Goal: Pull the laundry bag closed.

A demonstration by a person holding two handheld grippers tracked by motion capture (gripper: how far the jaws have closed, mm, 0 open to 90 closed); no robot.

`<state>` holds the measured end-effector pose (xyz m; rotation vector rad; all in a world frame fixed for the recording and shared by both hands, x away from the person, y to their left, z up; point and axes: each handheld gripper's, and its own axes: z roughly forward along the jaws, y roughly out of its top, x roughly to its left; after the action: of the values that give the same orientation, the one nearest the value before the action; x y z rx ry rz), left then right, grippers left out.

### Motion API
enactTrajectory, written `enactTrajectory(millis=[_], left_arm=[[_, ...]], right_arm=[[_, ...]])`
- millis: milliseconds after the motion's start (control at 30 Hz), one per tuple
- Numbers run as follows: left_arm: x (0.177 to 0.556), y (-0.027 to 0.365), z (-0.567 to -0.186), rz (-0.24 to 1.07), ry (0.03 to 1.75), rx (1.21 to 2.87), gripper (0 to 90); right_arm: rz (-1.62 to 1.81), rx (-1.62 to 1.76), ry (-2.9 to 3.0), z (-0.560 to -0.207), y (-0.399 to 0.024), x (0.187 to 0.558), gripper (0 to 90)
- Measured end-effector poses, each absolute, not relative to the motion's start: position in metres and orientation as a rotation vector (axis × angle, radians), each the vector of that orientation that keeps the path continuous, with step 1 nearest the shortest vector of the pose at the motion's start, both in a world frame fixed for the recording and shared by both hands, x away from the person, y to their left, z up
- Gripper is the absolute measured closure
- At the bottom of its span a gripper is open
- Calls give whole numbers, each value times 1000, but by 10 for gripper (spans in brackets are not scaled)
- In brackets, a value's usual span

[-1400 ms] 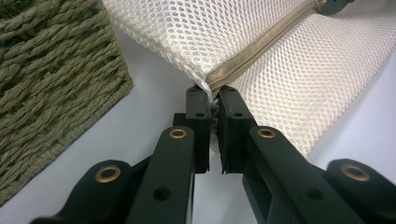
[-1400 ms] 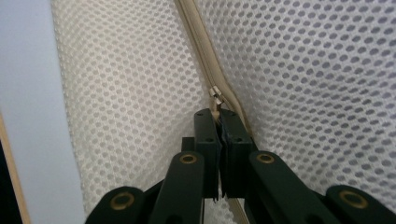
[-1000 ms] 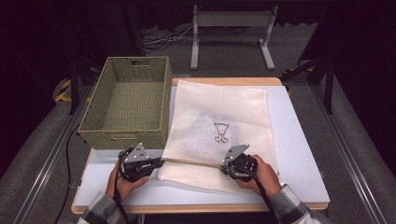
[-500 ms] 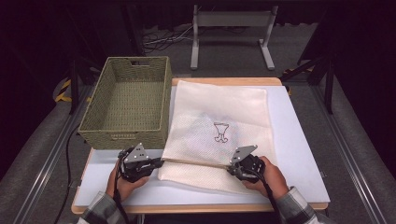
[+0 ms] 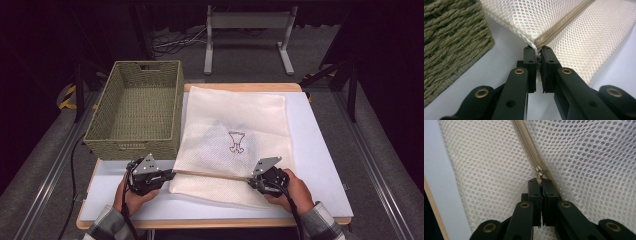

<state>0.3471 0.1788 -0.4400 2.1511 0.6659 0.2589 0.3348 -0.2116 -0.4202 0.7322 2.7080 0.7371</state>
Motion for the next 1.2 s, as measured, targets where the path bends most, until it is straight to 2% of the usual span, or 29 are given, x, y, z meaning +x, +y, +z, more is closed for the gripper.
enactTrajectory(millis=[1200], left_arm=[[347,179,-441,248,664,2158,844]], right_arm=[[721,792,2686,-418,-232,330,873]])
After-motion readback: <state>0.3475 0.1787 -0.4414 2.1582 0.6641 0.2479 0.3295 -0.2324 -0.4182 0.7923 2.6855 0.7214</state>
